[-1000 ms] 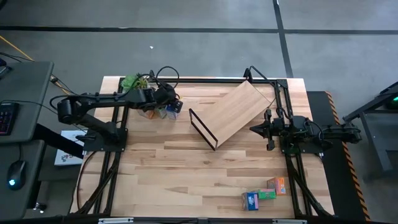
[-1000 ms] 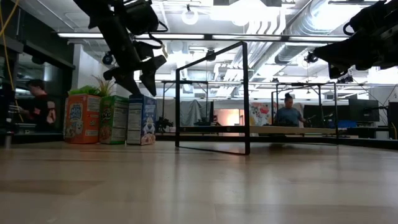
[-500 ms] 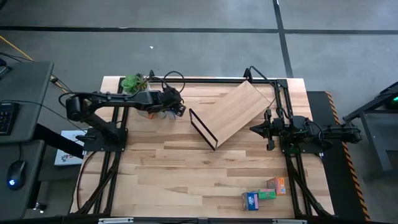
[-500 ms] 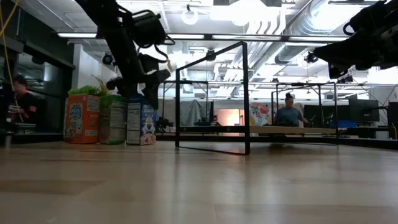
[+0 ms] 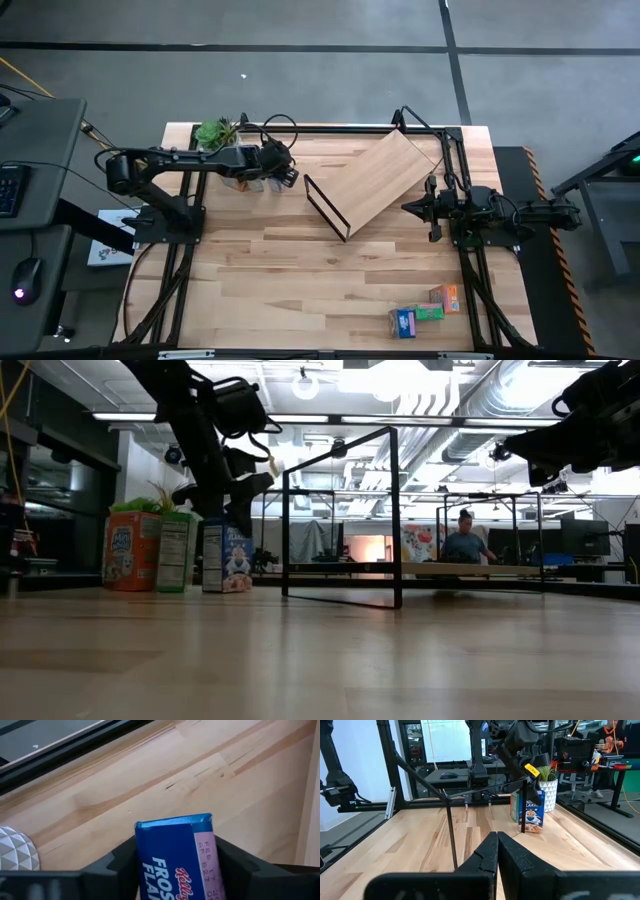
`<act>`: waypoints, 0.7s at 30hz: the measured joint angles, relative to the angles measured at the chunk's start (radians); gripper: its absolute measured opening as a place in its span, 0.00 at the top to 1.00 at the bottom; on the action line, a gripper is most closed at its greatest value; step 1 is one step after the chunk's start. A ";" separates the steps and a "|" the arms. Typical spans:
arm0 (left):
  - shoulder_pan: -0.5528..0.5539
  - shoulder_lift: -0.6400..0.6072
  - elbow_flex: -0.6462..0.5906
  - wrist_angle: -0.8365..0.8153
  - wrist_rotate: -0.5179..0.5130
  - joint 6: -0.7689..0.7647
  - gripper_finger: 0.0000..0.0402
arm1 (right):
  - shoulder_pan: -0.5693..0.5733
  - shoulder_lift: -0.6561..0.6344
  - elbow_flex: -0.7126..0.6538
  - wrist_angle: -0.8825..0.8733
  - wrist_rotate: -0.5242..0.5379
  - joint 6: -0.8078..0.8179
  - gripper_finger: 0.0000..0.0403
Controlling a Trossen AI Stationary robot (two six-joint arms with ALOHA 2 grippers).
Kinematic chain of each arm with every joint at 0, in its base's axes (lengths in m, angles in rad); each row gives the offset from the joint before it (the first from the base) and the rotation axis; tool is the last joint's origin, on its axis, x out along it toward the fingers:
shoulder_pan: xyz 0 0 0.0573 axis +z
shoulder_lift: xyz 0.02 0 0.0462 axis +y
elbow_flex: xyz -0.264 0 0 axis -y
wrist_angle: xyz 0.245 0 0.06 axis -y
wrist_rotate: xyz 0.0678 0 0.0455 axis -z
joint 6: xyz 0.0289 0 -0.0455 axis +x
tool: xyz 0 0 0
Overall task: Stack cereal on shelf
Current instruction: Put the top blue cereal box on the shelf
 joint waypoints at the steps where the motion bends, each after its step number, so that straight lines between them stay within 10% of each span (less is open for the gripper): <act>1: 0.000 0.000 0.000 -0.001 0.000 0.000 0.59 | 0.000 0.000 0.000 0.000 0.000 0.000 1.00; 9: 0.011 -0.038 0.058 -0.011 -0.005 0.091 0.71 | 0.000 0.000 0.000 0.000 0.000 0.000 1.00; 21: -0.002 -0.002 0.499 -0.090 0.060 0.376 0.70 | 0.000 0.000 0.000 0.000 0.000 0.000 1.00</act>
